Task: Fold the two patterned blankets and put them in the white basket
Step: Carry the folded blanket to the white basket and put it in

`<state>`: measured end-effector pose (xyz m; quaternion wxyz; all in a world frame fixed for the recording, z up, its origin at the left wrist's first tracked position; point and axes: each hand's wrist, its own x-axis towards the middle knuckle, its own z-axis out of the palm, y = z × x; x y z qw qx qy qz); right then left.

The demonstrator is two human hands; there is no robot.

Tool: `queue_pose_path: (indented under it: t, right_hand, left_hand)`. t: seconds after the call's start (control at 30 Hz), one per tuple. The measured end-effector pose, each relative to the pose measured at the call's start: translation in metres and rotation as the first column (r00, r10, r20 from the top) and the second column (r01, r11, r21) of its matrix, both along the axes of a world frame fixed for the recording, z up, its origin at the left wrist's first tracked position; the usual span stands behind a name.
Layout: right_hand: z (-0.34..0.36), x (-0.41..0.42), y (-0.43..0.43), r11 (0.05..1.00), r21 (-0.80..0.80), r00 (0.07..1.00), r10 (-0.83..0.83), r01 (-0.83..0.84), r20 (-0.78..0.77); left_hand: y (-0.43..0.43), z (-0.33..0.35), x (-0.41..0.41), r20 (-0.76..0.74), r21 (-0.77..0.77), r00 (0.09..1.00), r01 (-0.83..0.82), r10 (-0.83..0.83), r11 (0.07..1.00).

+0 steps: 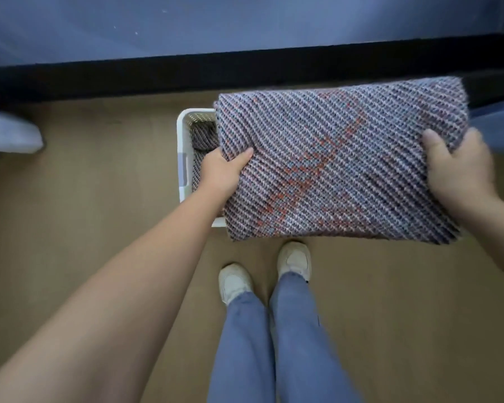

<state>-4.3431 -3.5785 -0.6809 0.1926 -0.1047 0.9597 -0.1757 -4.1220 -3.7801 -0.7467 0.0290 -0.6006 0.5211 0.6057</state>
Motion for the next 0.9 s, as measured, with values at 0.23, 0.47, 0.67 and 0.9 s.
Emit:
queue_pose_path:
  t: [0.23,0.47,0.67,0.9]
  right_hand:
    - [-0.099,0.063,-0.054,0.994,0.035,0.974,0.091,-0.100,0.205]
    - [-0.157,0.054,-0.050,0.927,0.331,0.975,0.118,-0.177,0.190]
    - [-0.144,0.042,-0.063,0.871,0.381,0.948,0.251,-0.309,0.195]
    - [-0.145,0.062,-0.084,0.538,0.192,0.565,0.816,-0.820,0.125]
  left_hand:
    - [-0.055,-0.057,0.043,0.376,-0.297,0.920,0.236,-0.113,0.925]
    - [-0.039,-0.106,0.040,0.521,-0.329,0.823,0.439,-0.227,0.836]
    - [-0.027,-0.102,0.033,0.533,-0.347,0.775,0.566,-0.340,0.748]
    - [-0.010,-0.090,0.027,0.639,-0.391,0.353,0.914,-0.683,0.106]
